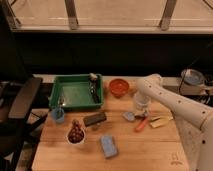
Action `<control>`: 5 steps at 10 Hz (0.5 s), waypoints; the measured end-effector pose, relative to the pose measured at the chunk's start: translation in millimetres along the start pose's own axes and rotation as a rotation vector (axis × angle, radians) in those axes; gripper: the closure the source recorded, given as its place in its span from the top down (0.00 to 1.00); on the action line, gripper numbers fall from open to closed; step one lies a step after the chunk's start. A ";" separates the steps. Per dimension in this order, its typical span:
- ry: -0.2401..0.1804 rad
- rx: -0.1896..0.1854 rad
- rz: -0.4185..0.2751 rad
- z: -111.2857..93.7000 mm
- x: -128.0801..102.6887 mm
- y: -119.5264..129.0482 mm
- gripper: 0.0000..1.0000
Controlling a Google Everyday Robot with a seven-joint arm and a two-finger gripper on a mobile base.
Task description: Wipe table surface with towel
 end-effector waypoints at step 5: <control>-0.070 0.026 -0.120 -3.1 -79.2 -11.6 0.00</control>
